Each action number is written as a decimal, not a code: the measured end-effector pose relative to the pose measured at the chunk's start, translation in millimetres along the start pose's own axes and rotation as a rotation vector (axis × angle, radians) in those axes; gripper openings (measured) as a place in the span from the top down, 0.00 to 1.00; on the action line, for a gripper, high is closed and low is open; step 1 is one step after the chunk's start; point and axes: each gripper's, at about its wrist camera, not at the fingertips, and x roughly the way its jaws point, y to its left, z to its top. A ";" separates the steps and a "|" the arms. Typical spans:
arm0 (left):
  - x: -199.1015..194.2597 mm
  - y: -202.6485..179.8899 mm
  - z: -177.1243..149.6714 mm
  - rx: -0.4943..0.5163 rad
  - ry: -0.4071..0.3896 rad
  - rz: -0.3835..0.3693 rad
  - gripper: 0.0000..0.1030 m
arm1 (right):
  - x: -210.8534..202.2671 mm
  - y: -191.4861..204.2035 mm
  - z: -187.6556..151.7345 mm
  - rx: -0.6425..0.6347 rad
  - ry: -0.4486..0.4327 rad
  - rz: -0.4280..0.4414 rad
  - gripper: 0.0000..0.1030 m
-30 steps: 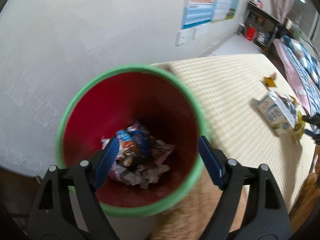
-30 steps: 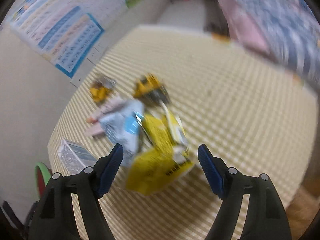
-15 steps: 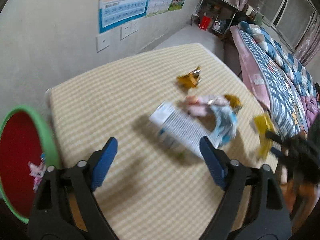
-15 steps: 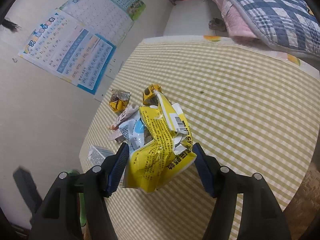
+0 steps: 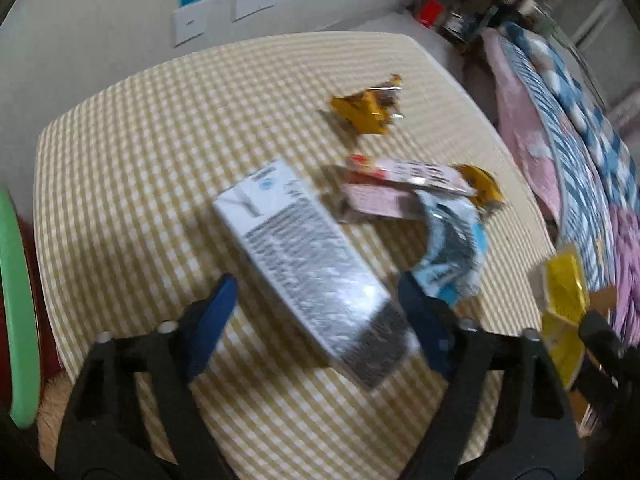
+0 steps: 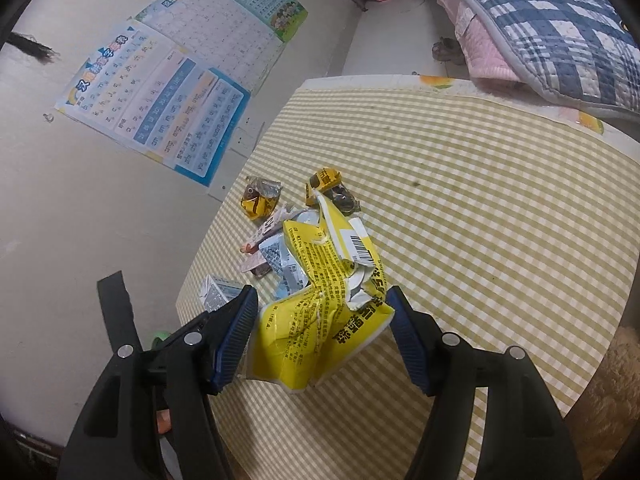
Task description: Collect trash
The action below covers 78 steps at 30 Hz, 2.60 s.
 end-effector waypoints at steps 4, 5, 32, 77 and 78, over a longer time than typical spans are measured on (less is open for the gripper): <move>-6.4 -8.4 -2.3 0.068 0.016 -0.016 0.47 | 1.5 8.1 -2.5 -0.011 0.008 0.002 0.37; -8.0 -9.1 -4.3 0.083 0.019 -0.016 0.50 | 2.3 9.0 -4.0 -0.015 0.012 0.003 0.37; -25.6 -4.0 -48.3 0.268 -0.145 0.124 0.21 | 17.3 9.1 -6.6 -0.004 0.033 -0.034 0.37; -44.1 14.1 -49.9 0.265 -0.110 0.026 0.63 | 18.0 -11.7 -50.8 -0.062 0.192 -0.227 0.46; -45.0 13.3 -50.6 0.269 -0.113 0.025 0.63 | 20.7 -11.0 -51.6 -0.065 0.208 -0.204 0.49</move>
